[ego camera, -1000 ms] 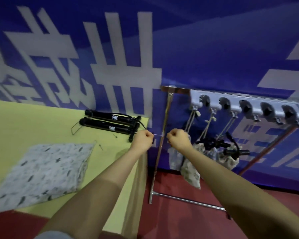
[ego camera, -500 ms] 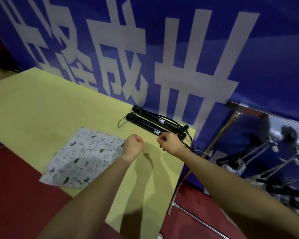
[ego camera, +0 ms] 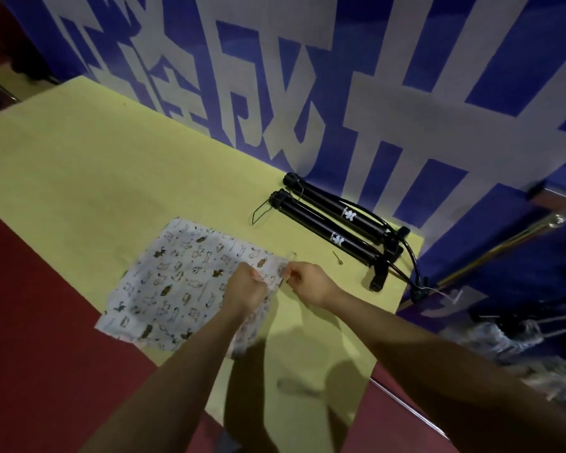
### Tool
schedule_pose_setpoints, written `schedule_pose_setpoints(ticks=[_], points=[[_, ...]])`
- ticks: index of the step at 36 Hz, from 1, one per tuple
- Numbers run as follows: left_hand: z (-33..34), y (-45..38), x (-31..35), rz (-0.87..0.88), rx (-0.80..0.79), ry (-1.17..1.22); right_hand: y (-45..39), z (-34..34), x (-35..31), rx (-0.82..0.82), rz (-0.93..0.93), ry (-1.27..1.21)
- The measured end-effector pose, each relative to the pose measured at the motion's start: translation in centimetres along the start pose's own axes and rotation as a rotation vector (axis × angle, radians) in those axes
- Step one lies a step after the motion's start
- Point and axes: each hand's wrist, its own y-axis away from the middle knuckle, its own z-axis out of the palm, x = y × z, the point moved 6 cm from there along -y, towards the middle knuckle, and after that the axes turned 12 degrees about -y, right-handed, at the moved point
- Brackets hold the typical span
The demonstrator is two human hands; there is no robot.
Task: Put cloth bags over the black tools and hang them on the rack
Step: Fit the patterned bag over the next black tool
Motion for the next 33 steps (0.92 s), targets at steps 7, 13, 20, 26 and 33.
schedule_pose_setpoints(ticks=[7, 13, 20, 26, 33], points=[[1.2, -1.1, -1.3, 0.158, -0.1, -0.278, -1.0, 3.6, 0.0, -0.029, -0.007, 0.17], [1.1, -2.0, -1.7, 0.273, -0.179, -0.176, -0.8, 4.1, -0.4, 0.122, 0.009, 0.168], [-0.6, -2.7, -1.5, 0.317, -0.11, -0.018, 0.3, 3.8, -1.2, 0.193, 0.06, 0.051], [-3.6, -2.2, 0.2, 0.443, -0.059, 0.078, 0.1, 1.9, -3.0, 0.357, -0.024, 0.001], [-5.8, -1.4, 2.6, 0.614, -0.142, -0.165, -0.6, -0.6, -6.1, 0.415, -0.141, -0.306]])
